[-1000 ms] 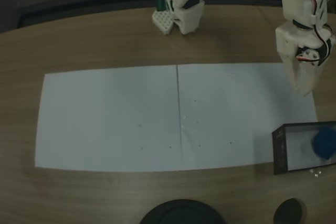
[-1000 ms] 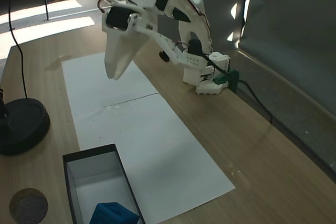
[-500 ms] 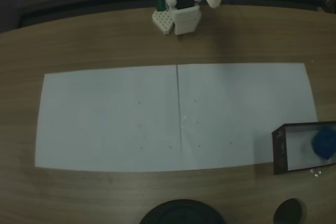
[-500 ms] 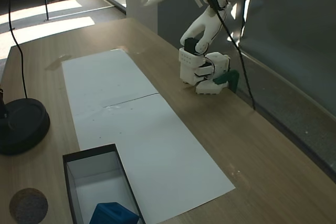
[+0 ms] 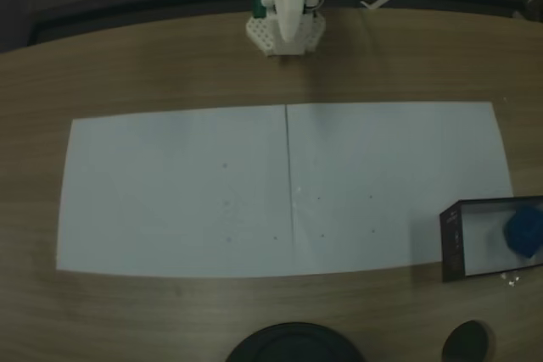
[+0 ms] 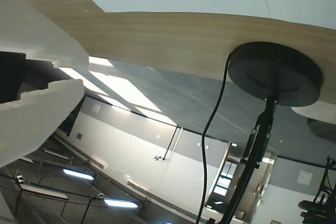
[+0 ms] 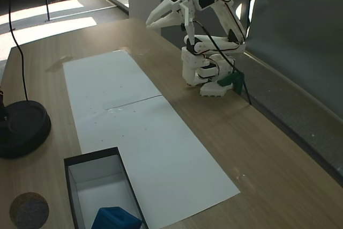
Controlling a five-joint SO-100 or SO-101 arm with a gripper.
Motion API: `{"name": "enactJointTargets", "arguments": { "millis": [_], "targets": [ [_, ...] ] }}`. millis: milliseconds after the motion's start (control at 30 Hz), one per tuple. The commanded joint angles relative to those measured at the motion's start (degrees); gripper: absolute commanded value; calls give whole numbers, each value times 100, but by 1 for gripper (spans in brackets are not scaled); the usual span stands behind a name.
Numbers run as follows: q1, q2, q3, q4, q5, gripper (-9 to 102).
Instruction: Grab a blue square and put it in the box.
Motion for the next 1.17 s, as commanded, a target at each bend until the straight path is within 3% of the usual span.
{"name": "enactJointTargets", "arguments": {
  "millis": [0,400,533,733,900,1133],
  "targets": [
    [149,264,378,-466,-18,0],
    [105,677,2663,-1819,62,0],
    [26,677,3630,-2118,606,0],
    [-272,677,4096,-1591,703,0],
    [-545,668,3709,-149,703,0],
    [-554,668,3700,-149,694,0]
  ]
}}
